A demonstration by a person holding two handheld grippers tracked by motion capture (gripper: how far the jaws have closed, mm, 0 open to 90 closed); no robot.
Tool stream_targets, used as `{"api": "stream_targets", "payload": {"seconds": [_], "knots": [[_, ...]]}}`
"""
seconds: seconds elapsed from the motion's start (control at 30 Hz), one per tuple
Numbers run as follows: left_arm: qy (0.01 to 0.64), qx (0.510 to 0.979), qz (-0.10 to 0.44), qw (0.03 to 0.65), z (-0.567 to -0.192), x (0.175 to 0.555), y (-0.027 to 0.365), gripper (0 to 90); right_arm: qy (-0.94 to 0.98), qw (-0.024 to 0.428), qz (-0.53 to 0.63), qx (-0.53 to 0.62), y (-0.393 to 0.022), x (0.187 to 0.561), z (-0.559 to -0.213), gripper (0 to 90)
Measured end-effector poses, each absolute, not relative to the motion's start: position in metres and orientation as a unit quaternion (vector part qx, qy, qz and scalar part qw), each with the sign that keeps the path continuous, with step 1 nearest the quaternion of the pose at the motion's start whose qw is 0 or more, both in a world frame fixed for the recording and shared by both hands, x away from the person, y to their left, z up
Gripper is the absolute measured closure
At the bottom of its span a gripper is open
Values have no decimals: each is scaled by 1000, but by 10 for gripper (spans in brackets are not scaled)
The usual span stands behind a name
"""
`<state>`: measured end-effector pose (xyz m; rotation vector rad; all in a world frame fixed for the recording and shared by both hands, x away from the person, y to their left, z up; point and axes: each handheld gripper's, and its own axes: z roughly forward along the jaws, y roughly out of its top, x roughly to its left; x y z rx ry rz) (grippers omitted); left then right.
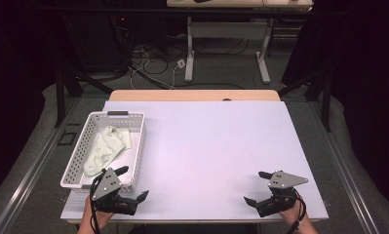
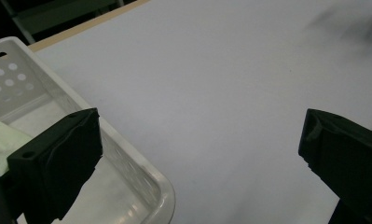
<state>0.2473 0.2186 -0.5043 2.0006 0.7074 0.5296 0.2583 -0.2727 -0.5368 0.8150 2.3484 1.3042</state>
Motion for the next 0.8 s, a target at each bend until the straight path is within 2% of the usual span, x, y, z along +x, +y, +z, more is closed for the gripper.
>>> {"api": "stream_targets", "payload": {"seconds": [0.8], "knots": [[288, 820, 208, 449, -499, 250, 219, 0, 828, 167, 454, 282, -271, 259, -538, 1]]}}
